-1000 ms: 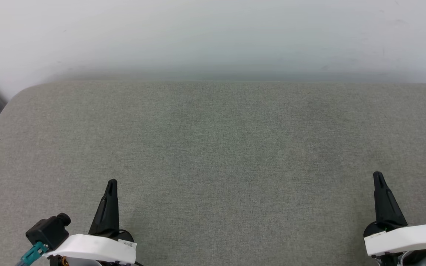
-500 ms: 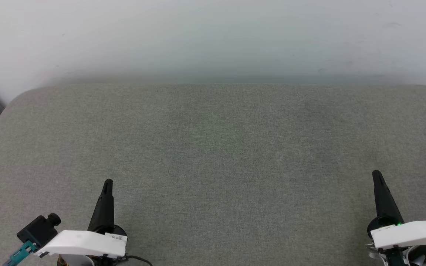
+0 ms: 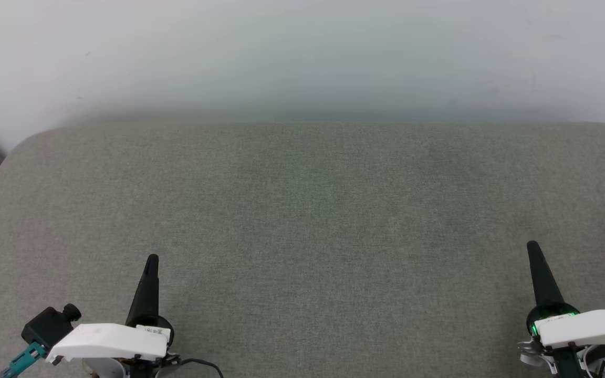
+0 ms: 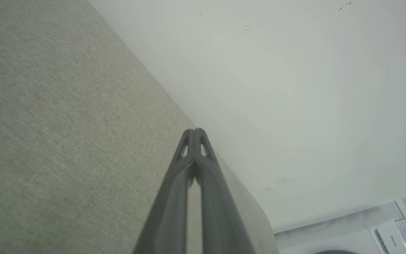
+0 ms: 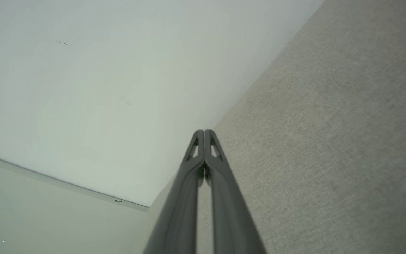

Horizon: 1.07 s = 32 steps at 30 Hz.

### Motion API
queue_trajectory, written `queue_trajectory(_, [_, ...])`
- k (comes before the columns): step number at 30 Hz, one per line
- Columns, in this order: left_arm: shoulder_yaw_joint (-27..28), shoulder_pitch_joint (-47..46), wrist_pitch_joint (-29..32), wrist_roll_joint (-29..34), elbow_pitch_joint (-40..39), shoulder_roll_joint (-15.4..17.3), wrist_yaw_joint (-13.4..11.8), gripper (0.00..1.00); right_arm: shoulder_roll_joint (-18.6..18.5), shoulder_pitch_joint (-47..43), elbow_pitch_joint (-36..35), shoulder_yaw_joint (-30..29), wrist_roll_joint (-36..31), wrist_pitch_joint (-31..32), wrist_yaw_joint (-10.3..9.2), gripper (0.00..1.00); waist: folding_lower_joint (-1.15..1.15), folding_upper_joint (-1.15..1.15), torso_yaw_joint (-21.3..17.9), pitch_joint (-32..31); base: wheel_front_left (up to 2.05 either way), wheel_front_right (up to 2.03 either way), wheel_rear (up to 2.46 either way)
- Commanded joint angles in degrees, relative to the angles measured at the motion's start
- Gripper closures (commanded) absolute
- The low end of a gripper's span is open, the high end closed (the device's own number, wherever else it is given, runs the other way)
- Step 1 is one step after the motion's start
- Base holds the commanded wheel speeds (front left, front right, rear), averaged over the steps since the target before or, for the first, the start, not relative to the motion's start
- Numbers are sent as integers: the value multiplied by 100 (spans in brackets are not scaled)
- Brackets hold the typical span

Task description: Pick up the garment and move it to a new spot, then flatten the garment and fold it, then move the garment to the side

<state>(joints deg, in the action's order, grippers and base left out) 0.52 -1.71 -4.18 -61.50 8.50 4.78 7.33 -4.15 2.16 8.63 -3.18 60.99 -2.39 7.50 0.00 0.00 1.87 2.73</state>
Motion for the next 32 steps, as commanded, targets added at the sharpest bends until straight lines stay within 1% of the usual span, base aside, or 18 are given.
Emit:
queue_trajectory(1, [32, -151, 39, -191, -10, 33, 16, 100, -47, 118, -10, -15, 190, 37, 0, 100, 0, 0, -5, -7, 0, 0, 0])
queue_trajectory(16, [114, -240, 265, -1081, 147, 32, 18, 100, -42, 207, 145, -51, 1075, 237, -1, 100, 0, 0, -47, -64, 0, 0, 0])
queue_trajectory(32, [197, -317, 478, -1854, 285, 19, 18, 100, -29, 299, 282, -90, 1841, 421, -1, 100, 0, 0, -89, -121, 0, 0, 0])
